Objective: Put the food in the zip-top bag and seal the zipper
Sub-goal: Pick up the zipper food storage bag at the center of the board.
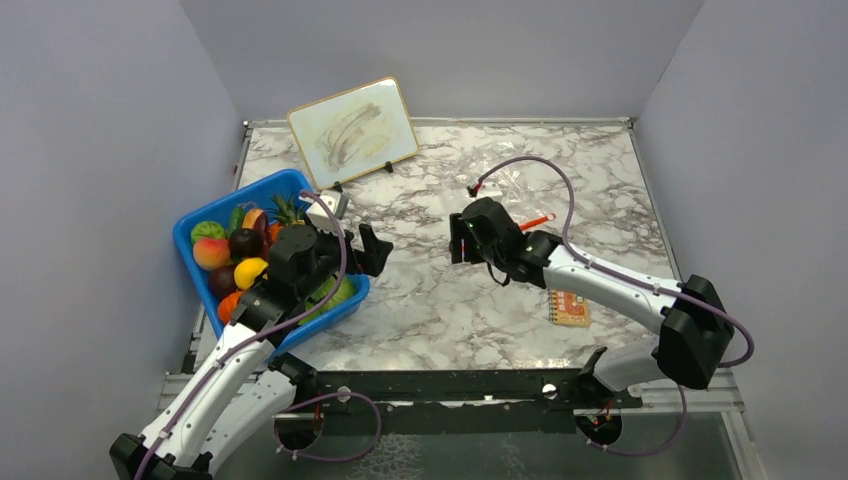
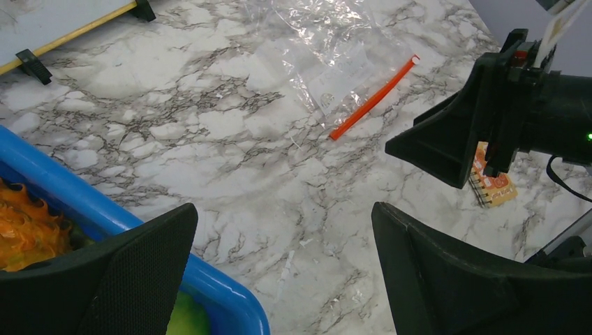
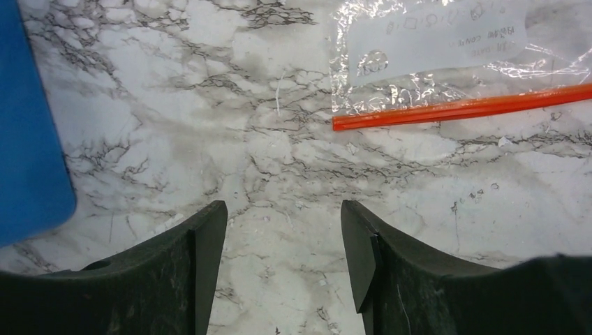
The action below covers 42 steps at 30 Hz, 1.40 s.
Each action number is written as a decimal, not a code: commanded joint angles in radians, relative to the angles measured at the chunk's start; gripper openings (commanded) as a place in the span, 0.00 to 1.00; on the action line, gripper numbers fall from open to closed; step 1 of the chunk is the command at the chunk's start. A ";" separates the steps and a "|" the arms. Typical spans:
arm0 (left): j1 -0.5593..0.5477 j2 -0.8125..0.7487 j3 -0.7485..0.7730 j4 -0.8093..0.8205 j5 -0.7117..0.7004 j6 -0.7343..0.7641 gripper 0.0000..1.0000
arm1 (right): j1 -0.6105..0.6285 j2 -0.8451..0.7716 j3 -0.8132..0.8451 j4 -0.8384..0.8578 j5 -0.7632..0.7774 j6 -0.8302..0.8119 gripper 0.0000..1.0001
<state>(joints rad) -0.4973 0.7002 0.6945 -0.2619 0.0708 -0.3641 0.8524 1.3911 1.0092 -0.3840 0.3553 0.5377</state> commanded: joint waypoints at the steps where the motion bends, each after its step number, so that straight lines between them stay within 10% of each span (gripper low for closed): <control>1: 0.006 -0.049 -0.016 0.043 -0.007 0.034 1.00 | -0.044 0.035 0.045 0.024 0.041 0.057 0.59; 18: 0.006 -0.109 -0.037 0.060 0.024 0.066 1.00 | -0.459 0.249 0.066 -0.041 -0.272 0.618 0.46; 42: 0.006 -0.140 -0.046 0.073 0.055 0.076 1.00 | -0.509 0.273 -0.016 0.006 -0.135 0.836 0.38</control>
<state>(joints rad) -0.4965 0.5766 0.6594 -0.2226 0.0914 -0.3004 0.3576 1.6318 0.9897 -0.3958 0.1757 1.3415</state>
